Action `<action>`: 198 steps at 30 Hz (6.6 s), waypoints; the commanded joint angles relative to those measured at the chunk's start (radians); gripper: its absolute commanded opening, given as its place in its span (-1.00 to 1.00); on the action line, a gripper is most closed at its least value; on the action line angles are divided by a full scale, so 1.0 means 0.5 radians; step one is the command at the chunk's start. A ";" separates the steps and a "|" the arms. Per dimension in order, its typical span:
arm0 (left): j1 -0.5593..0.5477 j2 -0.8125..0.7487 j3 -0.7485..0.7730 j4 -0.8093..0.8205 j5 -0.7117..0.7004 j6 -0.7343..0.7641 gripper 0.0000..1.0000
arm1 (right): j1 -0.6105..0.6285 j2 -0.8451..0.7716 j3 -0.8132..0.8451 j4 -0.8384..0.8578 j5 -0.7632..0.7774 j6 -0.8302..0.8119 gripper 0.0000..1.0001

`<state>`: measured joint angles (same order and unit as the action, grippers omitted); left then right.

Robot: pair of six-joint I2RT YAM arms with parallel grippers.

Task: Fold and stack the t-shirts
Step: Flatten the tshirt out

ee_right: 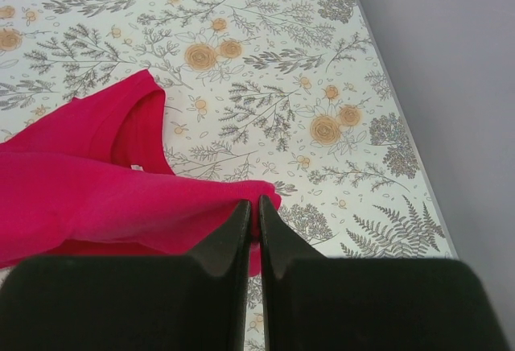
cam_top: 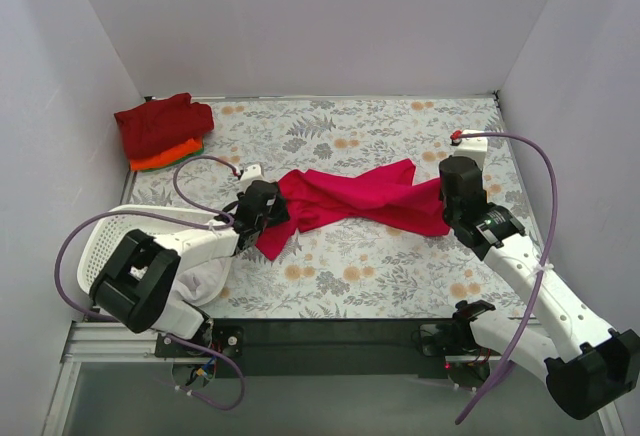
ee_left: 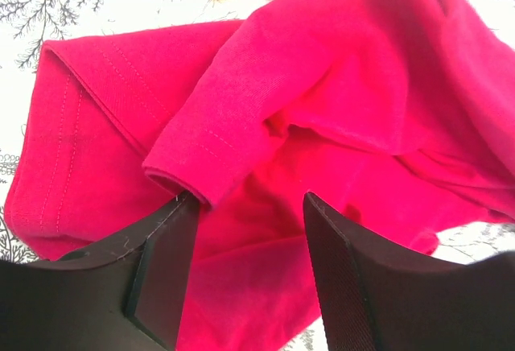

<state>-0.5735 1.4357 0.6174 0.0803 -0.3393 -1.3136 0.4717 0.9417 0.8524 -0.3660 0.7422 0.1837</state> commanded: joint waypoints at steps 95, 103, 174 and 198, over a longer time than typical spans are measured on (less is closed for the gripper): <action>0.981 -0.883 1.851 -0.750 1.320 0.200 -1.00 | -0.048 0.151 2.458 0.174 -0.358 -0.907 -0.97; 0.981 -1.015 1.891 -0.799 1.378 0.179 -1.00 | -0.045 0.105 2.676 0.106 -0.478 -0.874 -0.97; 0.991 0.215 0.268 -0.148 1.206 0.161 -0.52 | -0.624 0.141 -0.134 0.036 -0.558 0.022 -0.97; 0.733 -0.282 0.232 -0.173 0.949 0.096 0.22 | -0.627 0.288 -0.472 0.333 -1.144 0.028 -0.19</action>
<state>-0.2066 1.3109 0.7452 -0.0151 0.1204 -1.2648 0.1574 1.0336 0.5972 -0.2581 0.2092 0.1856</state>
